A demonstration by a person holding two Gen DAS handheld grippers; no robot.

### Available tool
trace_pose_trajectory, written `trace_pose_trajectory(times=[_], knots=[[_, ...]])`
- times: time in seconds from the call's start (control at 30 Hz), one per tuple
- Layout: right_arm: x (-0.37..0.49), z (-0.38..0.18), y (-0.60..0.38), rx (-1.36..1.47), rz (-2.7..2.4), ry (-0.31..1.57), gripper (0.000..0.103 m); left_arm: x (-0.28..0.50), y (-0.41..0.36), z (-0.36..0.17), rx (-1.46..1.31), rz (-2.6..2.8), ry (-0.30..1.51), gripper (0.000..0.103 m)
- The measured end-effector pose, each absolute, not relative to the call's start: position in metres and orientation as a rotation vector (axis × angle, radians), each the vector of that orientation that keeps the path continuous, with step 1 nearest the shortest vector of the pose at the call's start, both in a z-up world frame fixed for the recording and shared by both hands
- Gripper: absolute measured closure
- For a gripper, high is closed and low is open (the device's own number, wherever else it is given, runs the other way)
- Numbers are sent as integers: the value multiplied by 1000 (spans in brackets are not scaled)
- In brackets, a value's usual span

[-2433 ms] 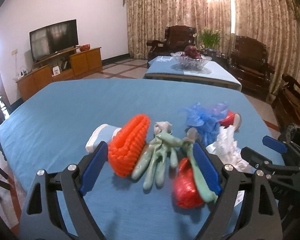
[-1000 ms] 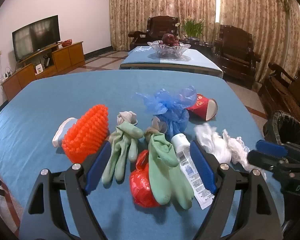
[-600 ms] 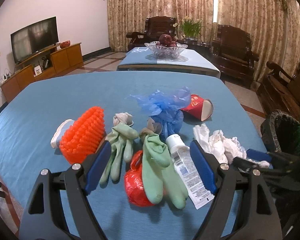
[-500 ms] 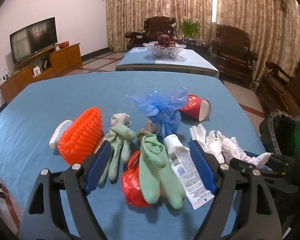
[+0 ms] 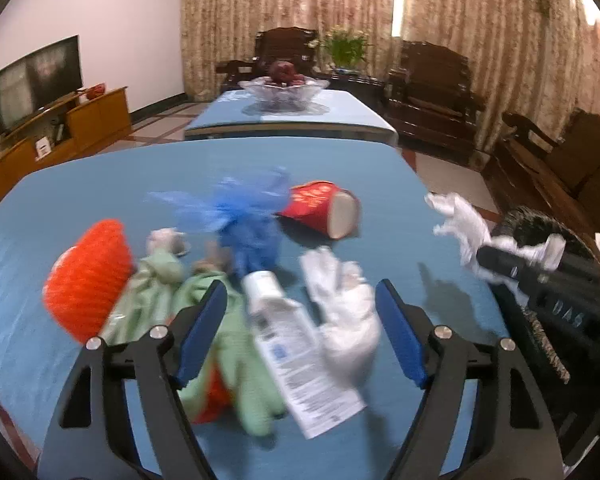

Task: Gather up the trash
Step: 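Grasp a white crumpled tissue with the right tool while the left tool grasps another white tissue, then carry the tissue into the black bin and open the right tool while the left tool drops its tissue in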

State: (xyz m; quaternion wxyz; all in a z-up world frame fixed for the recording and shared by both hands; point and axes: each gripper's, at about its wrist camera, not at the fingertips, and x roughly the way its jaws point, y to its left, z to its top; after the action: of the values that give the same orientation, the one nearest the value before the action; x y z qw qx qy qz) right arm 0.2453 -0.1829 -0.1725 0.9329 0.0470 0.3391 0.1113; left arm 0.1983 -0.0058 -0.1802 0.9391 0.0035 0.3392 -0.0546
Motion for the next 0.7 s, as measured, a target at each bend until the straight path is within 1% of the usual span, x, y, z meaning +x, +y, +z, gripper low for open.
trace_pose_trajectory(times=[0.1,0.17,0.3,0.47,0.5,0.57,0.7], knots=[[242,-170,-194,96,209,690,85,203,-22,-188,28,-123,703,34],[243,-170,-199,95,200,696,85,206,-30,-195,34,-127,716,40],[238,-172,-211,109,182,707,85,214,-44,-212,74,-106,741,48],[233,-170,-221,123,168,705,85,222,-50,-228,96,-101,787,71],[233,-169,-223,125,168,703,85,222,-50,-228,98,-99,787,73],[232,-166,-224,129,169,695,85,222,-50,-226,97,-103,780,78],[228,-156,-224,138,175,674,85,219,-48,-210,77,-115,750,80]])
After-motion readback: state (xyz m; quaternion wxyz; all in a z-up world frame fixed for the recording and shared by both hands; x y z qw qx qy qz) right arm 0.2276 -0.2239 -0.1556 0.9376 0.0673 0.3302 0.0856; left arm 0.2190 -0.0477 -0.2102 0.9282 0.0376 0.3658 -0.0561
